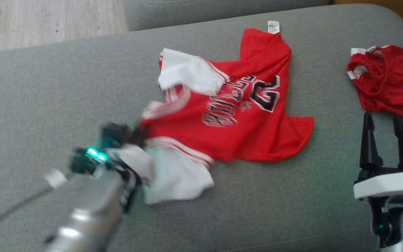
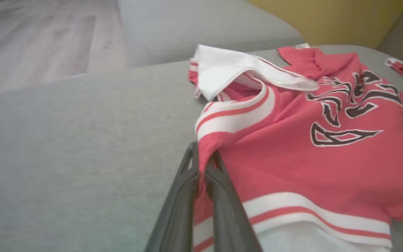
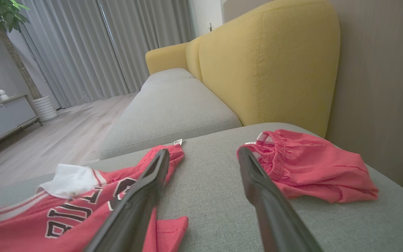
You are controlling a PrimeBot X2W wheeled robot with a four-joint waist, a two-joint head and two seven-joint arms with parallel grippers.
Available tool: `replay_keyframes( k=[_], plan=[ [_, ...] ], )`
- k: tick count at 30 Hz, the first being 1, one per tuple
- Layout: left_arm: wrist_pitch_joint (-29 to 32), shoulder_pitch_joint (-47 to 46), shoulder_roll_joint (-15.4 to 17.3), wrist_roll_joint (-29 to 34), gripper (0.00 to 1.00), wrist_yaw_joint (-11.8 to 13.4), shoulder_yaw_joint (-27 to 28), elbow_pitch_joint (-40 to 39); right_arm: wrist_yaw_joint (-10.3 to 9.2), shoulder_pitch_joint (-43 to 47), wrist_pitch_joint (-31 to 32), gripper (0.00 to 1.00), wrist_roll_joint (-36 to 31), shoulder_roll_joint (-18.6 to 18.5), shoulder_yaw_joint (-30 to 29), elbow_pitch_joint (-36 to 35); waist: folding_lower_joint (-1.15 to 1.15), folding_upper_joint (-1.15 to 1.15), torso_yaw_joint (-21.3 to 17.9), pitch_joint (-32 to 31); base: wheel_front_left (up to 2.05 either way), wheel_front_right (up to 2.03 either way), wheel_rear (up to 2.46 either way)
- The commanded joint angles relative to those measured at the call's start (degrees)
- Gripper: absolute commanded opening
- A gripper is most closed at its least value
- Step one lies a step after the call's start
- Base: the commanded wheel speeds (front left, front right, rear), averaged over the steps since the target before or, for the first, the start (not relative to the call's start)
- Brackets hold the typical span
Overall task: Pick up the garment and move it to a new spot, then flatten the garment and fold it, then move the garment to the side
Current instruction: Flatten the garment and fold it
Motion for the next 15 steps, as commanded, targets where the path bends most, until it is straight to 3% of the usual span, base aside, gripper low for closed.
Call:
replay_keyframes(
  k=[1, 7, 11, 15],
  plan=[
    [-0.49, -3.60, 2.89, -0.30, 0.00, 0.66, 2.58, -0.50, 0.37, -0.50, -0.74, 1.00, 0.32, -0.20, 1.07, -2.17, -0.01, 0.00, 0.04, 0.21, 0.00, 0.00, 0.00],
    [0.88, -6.81, 7.98, -1.75, 0.00, 0.72, 5.12, 1.48, 0.37, -1.14, -1.29, 1.00, 0.44, -0.20, 0.12, -1.29, -0.01, 0.00, -0.40, 1.27, 0.00, 0.00, 0.00],
    [2.50, -7.29, 9.33, -2.78, 0.00, 0.03, 5.73, 3.20, 0.37, -1.80, -1.70, 1.00, -0.14, -0.20, -0.38, -0.22, -0.01, 0.00, -0.62, 1.58, 0.00, 0.00, 0.00],
    [2.64, -6.97, 9.58, -3.34, 0.15, -0.50, 5.84, 4.29, 0.37, -2.00, -1.96, 1.00, -0.62, -0.19, -0.60, 0.63, -0.01, 0.00, -0.43, 1.27, 0.00, 0.00, 0.00]
  ],
)
